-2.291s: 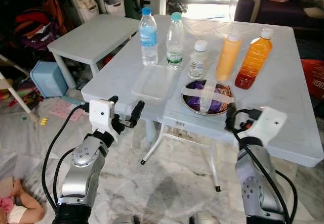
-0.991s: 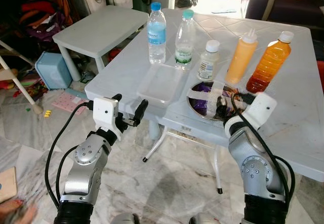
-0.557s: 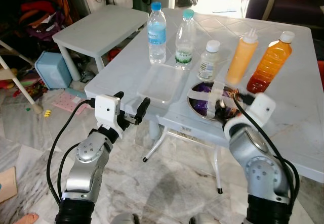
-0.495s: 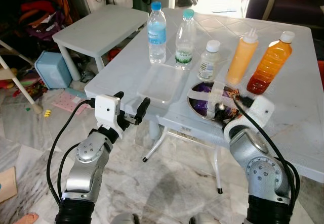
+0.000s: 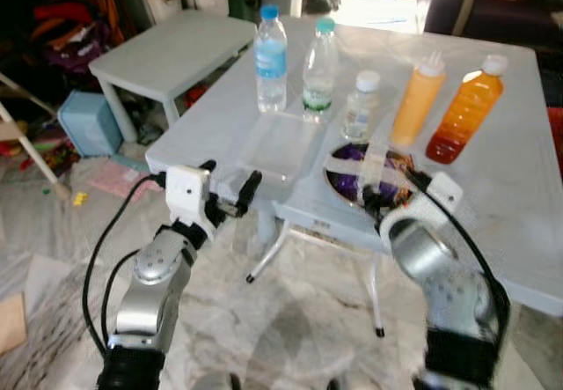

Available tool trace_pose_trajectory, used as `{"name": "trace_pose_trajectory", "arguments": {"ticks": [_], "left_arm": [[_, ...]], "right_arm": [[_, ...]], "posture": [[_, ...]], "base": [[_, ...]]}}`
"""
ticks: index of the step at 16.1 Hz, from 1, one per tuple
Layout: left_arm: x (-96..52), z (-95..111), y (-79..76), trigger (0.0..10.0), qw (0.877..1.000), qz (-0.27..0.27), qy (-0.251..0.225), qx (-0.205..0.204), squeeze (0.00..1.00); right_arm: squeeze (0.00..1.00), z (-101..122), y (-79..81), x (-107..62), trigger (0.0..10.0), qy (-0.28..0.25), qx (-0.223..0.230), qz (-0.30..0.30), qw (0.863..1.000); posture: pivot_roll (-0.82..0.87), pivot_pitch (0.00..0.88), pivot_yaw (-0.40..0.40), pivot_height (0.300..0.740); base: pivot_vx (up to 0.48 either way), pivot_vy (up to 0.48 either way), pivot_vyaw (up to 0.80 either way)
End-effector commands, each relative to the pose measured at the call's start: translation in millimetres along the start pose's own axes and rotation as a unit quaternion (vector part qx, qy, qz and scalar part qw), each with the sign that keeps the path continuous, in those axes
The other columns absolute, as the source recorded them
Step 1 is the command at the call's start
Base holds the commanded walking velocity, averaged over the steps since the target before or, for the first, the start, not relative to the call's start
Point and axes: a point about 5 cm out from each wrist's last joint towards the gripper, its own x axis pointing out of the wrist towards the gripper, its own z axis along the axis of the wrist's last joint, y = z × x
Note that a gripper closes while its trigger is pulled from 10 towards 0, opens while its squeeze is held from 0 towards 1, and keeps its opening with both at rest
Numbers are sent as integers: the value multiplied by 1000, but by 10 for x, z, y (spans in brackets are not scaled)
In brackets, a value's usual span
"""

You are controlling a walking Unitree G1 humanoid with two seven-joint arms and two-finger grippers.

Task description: Restocking fridge

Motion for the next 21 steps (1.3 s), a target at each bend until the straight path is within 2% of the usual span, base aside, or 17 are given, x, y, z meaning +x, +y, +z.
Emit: {"name": "trace_pose_trajectory", "arguments": {"ticks": [1,12,19,21], "left_arm": [[8,19,3,10000,1000,-5,-1,10,0],[20,25,-41,10000,1000,-15,-2,15,0],[27,19,-55,10000,1000,-19,-2,14,0],[35,22,-59,10000,1000,-21,-3,14,0]], "right_arm": [[0,-322,140,23,0,61,60,10,996],[0,-208,-39,66,0,73,117,-51,989],[0,-212,-297,-105,0,58,116,-100,986],[0,-202,-312,-127,0,56,121,-106,985]], "posture": [[-44,3,39,740],[-44,11,41,740],[-60,12,42,740],[-65,12,44,740]], "base": [[0,0,0],[0,0,0],[0,0,0],[0,0,0]]}}
